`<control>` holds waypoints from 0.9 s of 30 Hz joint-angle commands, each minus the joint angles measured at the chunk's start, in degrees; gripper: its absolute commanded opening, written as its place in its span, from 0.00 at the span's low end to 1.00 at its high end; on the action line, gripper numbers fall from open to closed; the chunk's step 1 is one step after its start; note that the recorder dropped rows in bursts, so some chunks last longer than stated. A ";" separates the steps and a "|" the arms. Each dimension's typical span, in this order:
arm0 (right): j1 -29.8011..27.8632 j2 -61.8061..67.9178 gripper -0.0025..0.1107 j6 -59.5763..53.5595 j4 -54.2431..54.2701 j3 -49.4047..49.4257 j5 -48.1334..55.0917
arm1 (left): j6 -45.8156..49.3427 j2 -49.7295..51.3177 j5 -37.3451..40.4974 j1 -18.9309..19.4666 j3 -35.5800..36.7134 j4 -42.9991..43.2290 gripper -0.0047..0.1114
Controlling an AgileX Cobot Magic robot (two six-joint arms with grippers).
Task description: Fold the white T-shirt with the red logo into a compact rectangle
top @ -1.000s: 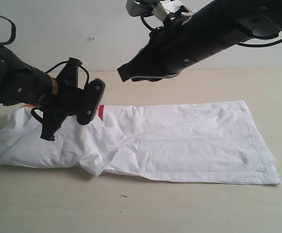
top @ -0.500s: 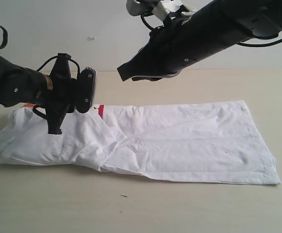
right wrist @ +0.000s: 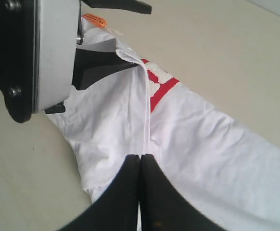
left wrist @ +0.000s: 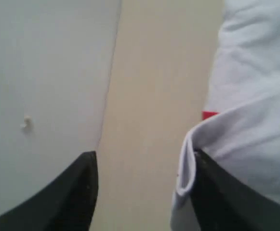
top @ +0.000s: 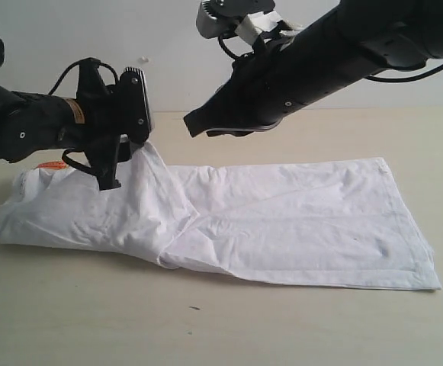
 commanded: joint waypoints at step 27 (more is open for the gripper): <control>-0.07 1.71 0.02 5.49 -8.07 -0.38 0.41 | -7.32 -2.37 31.69 6.36 -8.94 -34.28 0.29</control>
